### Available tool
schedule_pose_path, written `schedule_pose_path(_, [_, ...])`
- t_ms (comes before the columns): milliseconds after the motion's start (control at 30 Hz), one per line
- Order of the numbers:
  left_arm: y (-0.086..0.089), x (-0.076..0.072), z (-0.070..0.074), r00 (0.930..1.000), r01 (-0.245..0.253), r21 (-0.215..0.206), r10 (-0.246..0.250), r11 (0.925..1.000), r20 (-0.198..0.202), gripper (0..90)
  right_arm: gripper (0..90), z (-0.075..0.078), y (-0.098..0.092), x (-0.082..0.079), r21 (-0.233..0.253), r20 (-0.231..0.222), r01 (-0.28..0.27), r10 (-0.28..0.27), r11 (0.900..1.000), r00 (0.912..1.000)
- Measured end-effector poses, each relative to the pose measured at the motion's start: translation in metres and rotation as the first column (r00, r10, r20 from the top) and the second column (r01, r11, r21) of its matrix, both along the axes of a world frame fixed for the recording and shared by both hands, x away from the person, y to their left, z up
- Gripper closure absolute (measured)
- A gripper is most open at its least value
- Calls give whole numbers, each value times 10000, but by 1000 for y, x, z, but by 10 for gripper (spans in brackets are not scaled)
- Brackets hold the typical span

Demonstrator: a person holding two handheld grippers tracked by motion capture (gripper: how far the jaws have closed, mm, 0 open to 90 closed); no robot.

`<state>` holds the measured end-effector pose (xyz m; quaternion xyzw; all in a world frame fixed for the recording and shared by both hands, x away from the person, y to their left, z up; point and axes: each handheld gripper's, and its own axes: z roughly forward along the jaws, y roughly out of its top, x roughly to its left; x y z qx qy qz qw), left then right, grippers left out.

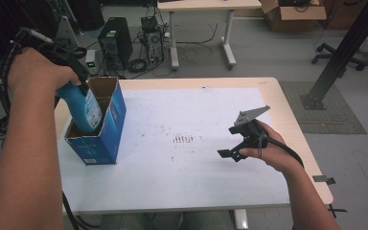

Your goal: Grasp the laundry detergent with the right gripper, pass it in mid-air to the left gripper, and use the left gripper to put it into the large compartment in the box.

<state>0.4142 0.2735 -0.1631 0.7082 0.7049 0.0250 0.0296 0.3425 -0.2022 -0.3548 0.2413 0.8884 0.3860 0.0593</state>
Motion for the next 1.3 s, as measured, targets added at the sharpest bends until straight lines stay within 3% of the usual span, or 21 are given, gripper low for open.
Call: schedule_pose_path(1300, [3,12,-67,9994,74,6,-74,10000,-327,384,22,-5,5,0,-40,-65,-118,118,9999,9999])
